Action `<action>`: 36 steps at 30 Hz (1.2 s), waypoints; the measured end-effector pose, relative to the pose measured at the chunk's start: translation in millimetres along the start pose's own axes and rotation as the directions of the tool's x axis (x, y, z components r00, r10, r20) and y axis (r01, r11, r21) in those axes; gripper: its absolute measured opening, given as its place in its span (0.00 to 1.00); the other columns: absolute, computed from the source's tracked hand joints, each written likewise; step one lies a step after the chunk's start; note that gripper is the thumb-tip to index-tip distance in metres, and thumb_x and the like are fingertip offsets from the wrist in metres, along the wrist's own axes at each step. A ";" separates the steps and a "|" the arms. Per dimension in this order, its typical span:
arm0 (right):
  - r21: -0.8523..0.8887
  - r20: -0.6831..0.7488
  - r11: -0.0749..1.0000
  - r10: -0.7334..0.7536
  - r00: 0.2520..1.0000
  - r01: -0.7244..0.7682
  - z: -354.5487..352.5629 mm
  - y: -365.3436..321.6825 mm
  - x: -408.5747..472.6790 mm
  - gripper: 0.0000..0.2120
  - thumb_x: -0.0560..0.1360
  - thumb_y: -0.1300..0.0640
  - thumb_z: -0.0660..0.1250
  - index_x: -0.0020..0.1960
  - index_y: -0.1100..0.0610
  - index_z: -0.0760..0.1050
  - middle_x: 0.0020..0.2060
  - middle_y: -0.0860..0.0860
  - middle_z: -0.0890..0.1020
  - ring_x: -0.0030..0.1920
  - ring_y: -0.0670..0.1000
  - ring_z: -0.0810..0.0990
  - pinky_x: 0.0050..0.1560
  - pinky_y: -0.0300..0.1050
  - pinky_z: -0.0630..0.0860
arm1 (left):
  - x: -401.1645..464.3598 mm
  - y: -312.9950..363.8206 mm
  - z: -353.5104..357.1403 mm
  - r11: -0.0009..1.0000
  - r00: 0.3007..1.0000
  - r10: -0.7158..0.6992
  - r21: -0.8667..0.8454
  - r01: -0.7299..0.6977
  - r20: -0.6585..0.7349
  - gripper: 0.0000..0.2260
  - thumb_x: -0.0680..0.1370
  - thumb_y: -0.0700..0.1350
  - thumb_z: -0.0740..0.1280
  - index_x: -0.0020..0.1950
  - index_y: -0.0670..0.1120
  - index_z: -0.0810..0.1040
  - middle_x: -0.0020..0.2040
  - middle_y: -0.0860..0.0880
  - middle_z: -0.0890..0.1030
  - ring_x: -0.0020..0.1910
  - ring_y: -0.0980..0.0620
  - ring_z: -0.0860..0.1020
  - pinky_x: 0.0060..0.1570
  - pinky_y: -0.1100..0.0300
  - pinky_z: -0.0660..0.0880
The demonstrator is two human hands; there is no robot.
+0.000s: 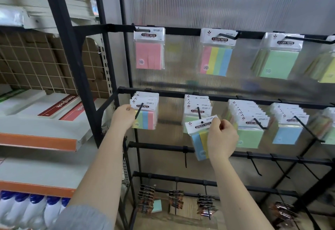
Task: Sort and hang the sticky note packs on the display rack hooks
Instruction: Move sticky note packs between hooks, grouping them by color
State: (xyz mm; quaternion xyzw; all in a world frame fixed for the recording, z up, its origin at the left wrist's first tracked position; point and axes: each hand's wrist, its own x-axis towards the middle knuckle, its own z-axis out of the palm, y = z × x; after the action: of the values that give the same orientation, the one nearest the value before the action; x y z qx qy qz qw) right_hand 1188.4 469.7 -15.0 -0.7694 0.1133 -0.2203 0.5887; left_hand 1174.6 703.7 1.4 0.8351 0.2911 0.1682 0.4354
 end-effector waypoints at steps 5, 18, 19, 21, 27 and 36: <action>0.065 -0.059 0.995 -0.068 0.996 0.072 -11.2 -14.6 0.6 0.19 0.75 0.58 0.59 0.27 0.55 0.56 0.24 0.49 0.60 0.27 0.49 0.56 0.28 0.45 0.54 | 13.6 2.4 3.7 0.954 0.983 -0.151 -0.243 0.173 0.109 0.09 0.80 0.40 0.56 0.42 0.46 0.72 0.49 0.43 0.75 0.37 0.54 0.69 0.41 0.60 0.68; 0.182 -0.075 0.980 -0.072 0.995 0.085 -20.6 -25.8 1.9 0.18 0.74 0.59 0.58 0.28 0.55 0.56 0.24 0.49 0.60 0.26 0.47 0.56 0.29 0.42 0.55 | 21.1 -25.0 13.0 0.865 0.961 -0.194 -0.429 0.262 0.195 0.08 0.77 0.45 0.65 0.53 0.42 0.77 0.52 0.42 0.81 0.49 0.47 0.77 0.41 0.61 0.69; 0.183 -0.074 0.980 -0.072 0.995 0.084 -20.9 -26.1 1.6 0.18 0.74 0.59 0.58 0.28 0.55 0.57 0.24 0.49 0.60 0.27 0.47 0.56 0.29 0.42 0.55 | 19.3 -26.2 14.1 0.841 0.960 -0.191 -0.471 0.267 0.203 0.11 0.77 0.46 0.66 0.57 0.42 0.75 0.51 0.42 0.81 0.47 0.48 0.77 0.40 0.63 0.71; 0.184 -0.071 0.979 -0.070 0.995 0.082 -21.6 -27.1 1.3 0.18 0.74 0.59 0.58 0.28 0.56 0.57 0.24 0.49 0.60 0.27 0.47 0.56 0.29 0.42 0.55 | 14.5 -24.0 15.8 0.802 0.961 -0.178 -0.535 0.266 0.212 0.11 0.79 0.47 0.65 0.58 0.43 0.73 0.46 0.45 0.80 0.43 0.51 0.77 0.38 0.64 0.73; 0.216 -0.054 0.974 -0.061 0.997 0.071 -21.0 -26.7 0.5 0.18 0.75 0.59 0.58 0.28 0.55 0.57 0.24 0.49 0.60 0.27 0.48 0.57 0.30 0.43 0.56 | 13.9 -23.2 18.0 0.821 0.961 -0.182 -0.505 0.266 0.211 0.11 0.81 0.52 0.60 0.59 0.48 0.74 0.47 0.47 0.80 0.49 0.49 0.75 0.51 0.55 0.70; 0.245 -0.061 0.968 -0.042 0.997 0.056 -18.5 -28.6 -8.0 0.19 0.75 0.59 0.58 0.28 0.55 0.56 0.25 0.49 0.59 0.28 0.48 0.56 0.30 0.44 0.56 | 0.7 -30.5 10.1 0.953 0.994 -0.109 -0.285 0.106 0.008 0.15 0.83 0.51 0.53 0.42 0.45 0.72 0.44 0.40 0.78 0.42 0.46 0.75 0.44 0.55 0.69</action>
State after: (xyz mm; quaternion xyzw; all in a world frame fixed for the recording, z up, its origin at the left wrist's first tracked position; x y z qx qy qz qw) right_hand 1170.1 465.3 14.6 -0.6863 0.0821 -0.2683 0.6710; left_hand 1170.1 711.6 -29.4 0.7461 0.3106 0.1876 0.5583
